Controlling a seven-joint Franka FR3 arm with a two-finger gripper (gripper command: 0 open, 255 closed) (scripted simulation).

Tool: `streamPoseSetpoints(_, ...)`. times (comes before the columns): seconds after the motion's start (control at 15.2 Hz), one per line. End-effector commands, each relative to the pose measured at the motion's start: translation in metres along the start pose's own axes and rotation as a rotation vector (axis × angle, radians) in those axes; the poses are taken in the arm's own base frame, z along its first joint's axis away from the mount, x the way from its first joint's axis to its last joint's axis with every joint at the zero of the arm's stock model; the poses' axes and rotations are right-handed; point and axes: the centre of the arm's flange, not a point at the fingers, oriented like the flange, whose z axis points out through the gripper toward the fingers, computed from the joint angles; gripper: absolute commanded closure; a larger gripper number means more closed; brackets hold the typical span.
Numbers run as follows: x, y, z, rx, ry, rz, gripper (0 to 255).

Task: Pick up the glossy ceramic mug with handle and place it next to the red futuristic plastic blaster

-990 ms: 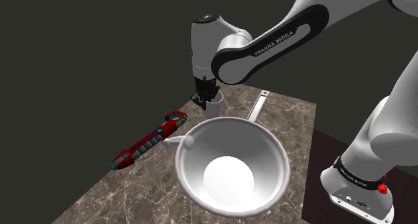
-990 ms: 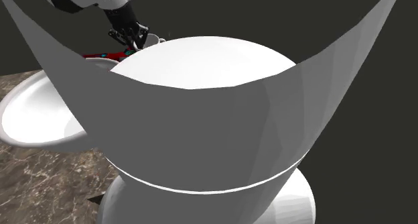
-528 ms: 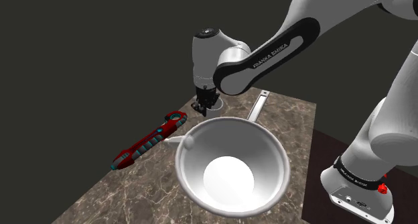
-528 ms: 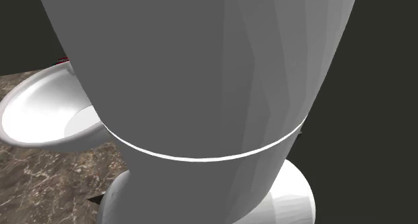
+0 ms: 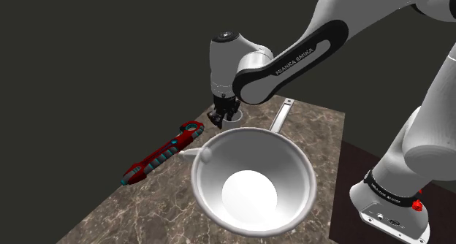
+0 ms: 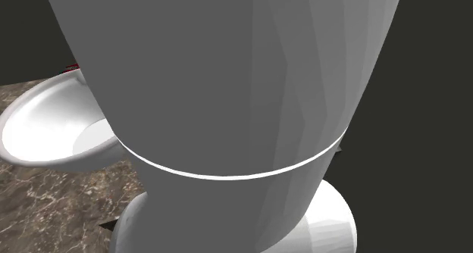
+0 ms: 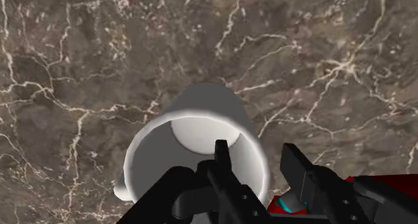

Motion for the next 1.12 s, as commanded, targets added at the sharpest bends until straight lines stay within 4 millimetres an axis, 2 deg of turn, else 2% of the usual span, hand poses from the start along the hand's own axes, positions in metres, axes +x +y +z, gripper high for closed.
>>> streamPoseSetpoints(0.0, 0.0, 0.0, 0.0, 0.0, 0.0, 0.0, 0)
streamPoseSetpoints(0.26, 0.0, 0.0, 0.0, 0.0, 0.0, 0.0, 0)
streamPoseSetpoints(0.53, 0.0, 0.0, -0.05, 0.0, 0.0, 0.0, 0)
streamPoseSetpoints(1.06, 0.0, 0.0, -0.05, 0.0, 0.0, 0.0, 0)
